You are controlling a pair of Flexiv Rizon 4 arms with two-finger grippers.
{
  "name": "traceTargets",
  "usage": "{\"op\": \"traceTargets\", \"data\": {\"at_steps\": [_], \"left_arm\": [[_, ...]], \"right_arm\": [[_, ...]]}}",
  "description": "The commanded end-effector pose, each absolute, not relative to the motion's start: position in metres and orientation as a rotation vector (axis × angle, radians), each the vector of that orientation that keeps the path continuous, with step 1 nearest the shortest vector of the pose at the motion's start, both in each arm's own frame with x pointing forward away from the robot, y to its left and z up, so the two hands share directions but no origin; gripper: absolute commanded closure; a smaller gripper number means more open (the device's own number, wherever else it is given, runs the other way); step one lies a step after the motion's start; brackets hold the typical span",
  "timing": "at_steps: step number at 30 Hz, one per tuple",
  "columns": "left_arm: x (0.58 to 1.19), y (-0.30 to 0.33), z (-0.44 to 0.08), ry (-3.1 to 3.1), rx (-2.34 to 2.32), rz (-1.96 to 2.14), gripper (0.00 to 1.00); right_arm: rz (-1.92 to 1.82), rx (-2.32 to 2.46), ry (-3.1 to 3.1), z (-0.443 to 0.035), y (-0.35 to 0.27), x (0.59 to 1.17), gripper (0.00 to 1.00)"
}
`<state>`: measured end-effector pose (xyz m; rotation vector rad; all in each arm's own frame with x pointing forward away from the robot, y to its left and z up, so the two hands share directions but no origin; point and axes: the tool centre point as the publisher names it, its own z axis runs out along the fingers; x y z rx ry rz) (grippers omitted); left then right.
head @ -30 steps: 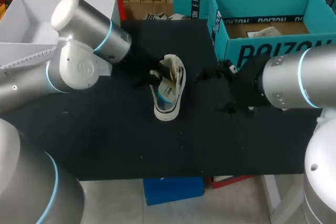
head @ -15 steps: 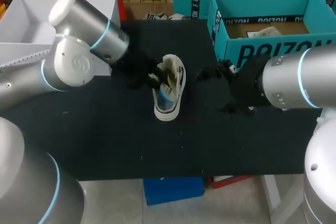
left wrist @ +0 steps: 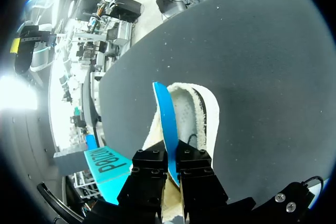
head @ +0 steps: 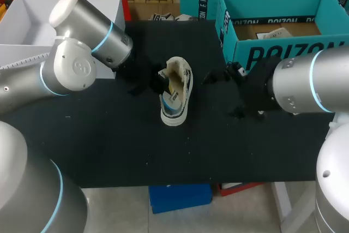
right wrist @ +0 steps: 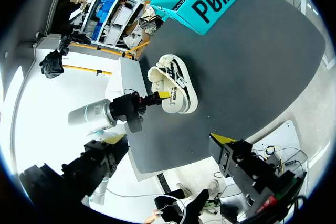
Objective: Take the shoe out of the shoebox, open the shoe tongue, remove and reinsert the insole, then place the shoe into the shoebox
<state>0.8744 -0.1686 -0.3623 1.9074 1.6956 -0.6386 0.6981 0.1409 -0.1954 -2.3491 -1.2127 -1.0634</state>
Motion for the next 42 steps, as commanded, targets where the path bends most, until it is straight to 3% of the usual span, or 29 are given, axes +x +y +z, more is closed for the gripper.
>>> {"op": "traceTargets", "data": {"at_steps": [1, 40, 41, 42], "left_arm": [[0.876, -0.169, -0.363, 1.708, 1.899, -0.588, 1.0], [0.914, -0.177, -0.372, 1.768, 1.815, -0.393, 1.0], [0.913, -0.177, -0.372, 1.765, 1.819, -0.398, 0.7], [0.911, -0.176, -0.372, 1.764, 1.823, -0.407, 0.56]], "right_arm": [[-1.156, -2.435, -1.178, -0.198, 0.148, 0.698, 0.0], [-1.156, -2.435, -1.178, -0.198, 0.148, 0.698, 0.0], [-1.156, -2.435, -1.178, -0.198, 0.148, 0.698, 0.0], [-1.156, -2.435, -1.178, -0.198, 0.148, 0.698, 0.0]]}}
